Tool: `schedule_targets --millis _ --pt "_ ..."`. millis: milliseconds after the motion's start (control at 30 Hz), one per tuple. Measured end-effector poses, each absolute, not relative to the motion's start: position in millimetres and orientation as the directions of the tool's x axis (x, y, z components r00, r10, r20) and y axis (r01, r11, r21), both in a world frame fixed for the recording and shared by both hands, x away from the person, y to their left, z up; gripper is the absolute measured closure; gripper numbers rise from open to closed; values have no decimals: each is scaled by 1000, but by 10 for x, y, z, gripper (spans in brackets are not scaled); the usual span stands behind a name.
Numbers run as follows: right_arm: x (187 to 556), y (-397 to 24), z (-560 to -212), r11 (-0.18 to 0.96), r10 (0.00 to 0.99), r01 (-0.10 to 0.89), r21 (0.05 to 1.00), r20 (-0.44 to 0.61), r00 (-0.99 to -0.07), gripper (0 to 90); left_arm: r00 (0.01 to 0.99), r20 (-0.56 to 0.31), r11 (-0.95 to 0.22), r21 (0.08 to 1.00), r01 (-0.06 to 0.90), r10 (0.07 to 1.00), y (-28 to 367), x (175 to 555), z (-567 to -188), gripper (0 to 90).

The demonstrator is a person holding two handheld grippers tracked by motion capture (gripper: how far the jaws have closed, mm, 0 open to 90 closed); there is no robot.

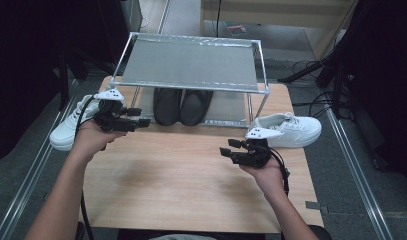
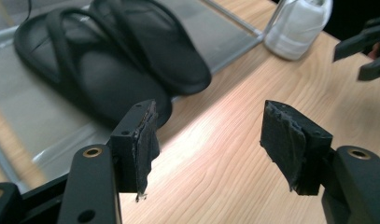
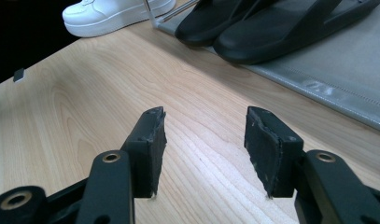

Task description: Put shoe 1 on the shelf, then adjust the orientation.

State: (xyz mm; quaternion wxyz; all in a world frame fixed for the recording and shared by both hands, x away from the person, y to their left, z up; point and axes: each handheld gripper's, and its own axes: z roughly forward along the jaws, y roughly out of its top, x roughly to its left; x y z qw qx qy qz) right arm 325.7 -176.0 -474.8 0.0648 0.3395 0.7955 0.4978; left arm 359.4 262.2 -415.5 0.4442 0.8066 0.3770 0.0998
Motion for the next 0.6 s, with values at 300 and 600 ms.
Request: schedule_targets --millis 300,600 --pt "3302 -1746 -4738 274 628 467 841 211 -749 485 647 -180 -274 798 536 741 2956 3556 -4188 366" --pt "3304 -1718 -4745 286 624 462 840 203 -755 483 574 -179 -227 794 564 799 3334 3574 -4228 365"
